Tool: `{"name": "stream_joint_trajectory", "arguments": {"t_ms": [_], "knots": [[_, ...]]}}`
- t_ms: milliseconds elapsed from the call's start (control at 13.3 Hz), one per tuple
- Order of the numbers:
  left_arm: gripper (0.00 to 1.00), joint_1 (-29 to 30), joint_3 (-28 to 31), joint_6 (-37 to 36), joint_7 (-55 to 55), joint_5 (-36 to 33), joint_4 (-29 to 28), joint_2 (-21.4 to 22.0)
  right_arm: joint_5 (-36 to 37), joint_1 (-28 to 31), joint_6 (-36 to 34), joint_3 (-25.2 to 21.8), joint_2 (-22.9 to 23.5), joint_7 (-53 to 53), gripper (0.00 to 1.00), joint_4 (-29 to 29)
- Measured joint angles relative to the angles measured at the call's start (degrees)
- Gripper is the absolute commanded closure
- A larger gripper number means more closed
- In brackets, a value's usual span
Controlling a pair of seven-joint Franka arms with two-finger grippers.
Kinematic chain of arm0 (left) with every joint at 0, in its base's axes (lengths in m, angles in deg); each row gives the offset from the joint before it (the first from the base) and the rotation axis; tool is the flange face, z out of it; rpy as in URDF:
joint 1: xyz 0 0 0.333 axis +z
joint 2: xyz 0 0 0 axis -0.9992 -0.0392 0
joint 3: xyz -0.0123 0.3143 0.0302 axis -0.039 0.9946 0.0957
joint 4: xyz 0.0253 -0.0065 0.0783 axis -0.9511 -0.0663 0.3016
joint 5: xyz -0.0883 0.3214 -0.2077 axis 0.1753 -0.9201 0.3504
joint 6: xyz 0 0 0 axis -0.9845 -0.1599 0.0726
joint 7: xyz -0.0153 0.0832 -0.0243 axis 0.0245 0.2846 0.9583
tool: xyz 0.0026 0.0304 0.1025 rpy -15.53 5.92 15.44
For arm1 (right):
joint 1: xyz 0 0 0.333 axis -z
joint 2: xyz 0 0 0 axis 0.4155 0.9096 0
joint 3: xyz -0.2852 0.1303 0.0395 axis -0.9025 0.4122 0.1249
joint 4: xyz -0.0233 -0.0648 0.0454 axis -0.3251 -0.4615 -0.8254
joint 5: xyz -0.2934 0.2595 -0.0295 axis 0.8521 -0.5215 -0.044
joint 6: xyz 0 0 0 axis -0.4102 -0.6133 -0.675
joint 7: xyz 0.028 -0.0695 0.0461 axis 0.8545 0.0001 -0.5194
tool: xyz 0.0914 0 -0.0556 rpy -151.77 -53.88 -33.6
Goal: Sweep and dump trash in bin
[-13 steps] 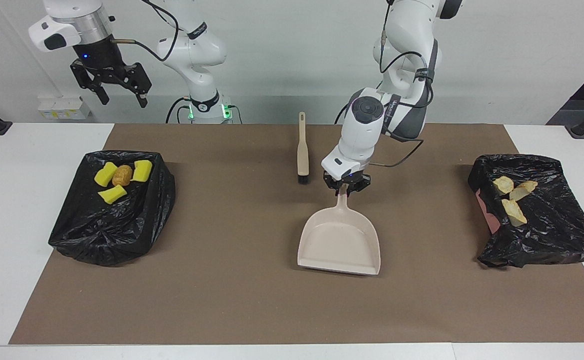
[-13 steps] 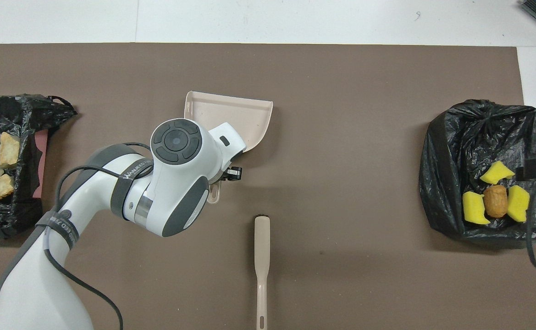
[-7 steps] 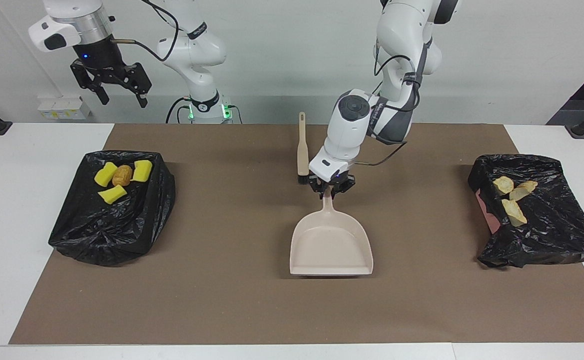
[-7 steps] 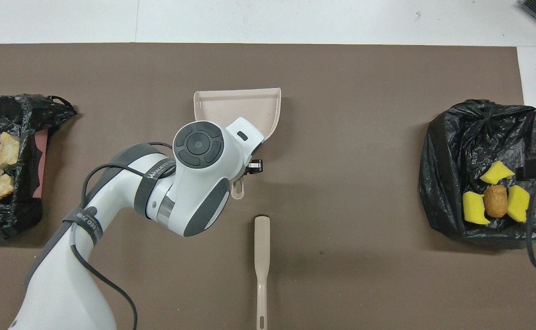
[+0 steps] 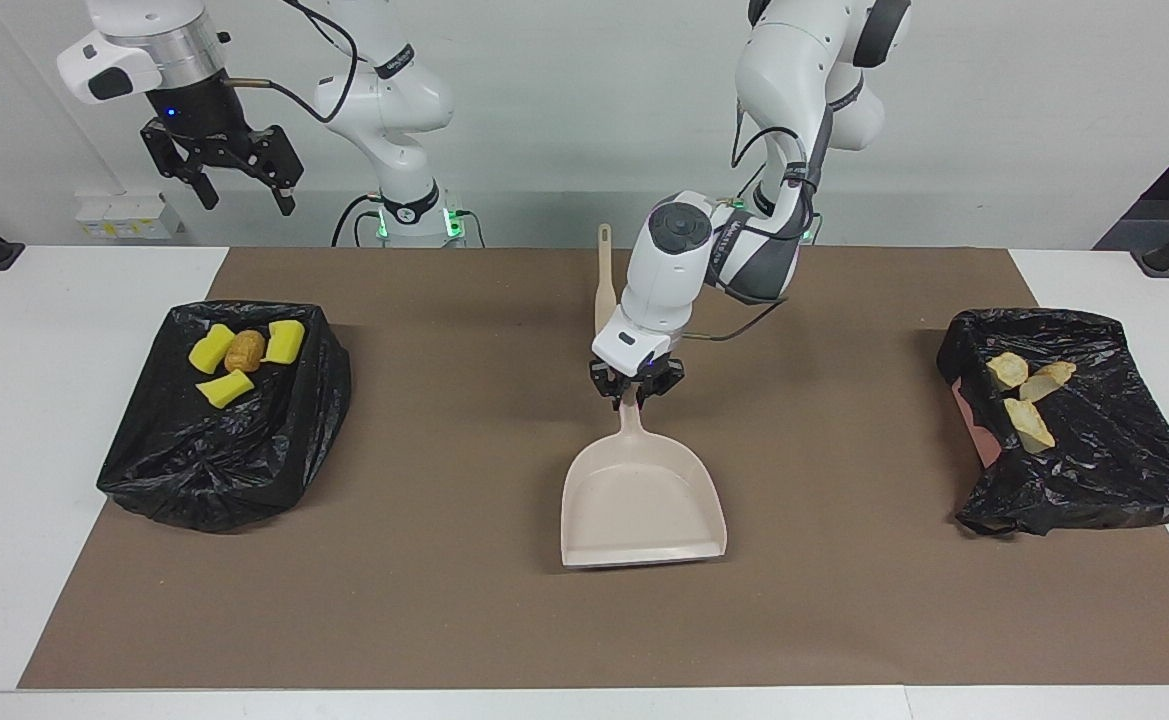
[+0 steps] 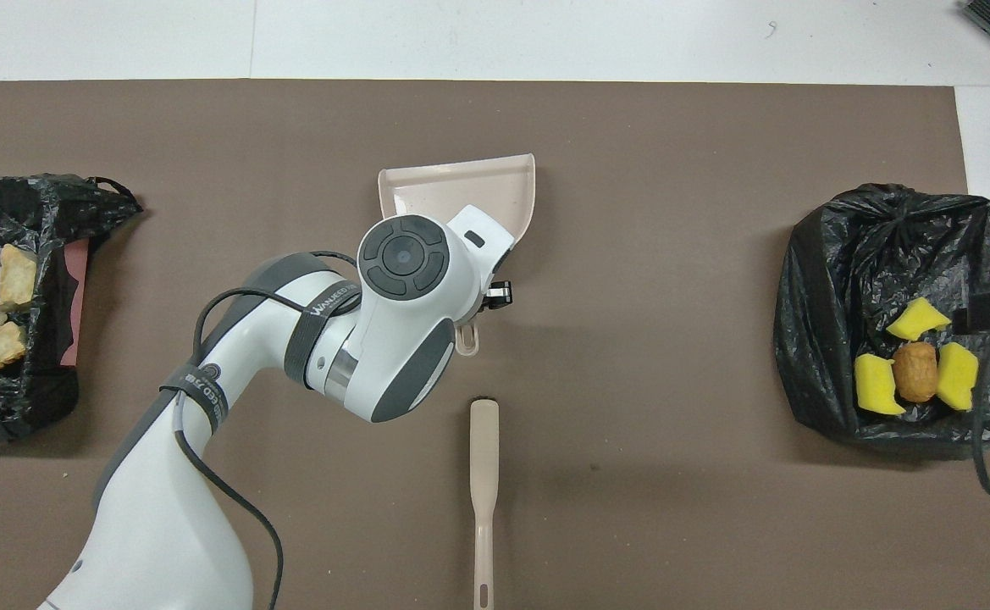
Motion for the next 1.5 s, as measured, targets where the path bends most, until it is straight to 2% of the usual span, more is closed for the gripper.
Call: {"name": "stream_joint_trajectory", "arguments": {"t_ms": [300, 600, 976, 1501], "knots": [[0.0, 0.96, 0.77, -0.3, -0.01, 0.0, 0.12, 0.14, 0.0, 0.0, 0.0, 0.0, 0.0, 0.0, 0.0, 0.0], [0.0, 5.79, 1.67, -2.82, 1.19, -0.1, 1.03, 2.39, 0.0, 0.0, 0.0, 0.0, 0.0, 0.0, 0.0, 0.0], [0.0, 15.87, 1.96, -4.82, 15.64, -0.13, 1.95, 6.11, 0.0, 0.0, 0.0, 0.0, 0.0, 0.0, 0.0, 0.0], [0.0, 27.4, 2.11, -15.85, 35.68, -0.04, 3.38, 13.18, 0.0, 0.0, 0.0, 0.0, 0.0, 0.0, 0.0, 0.0]]}}
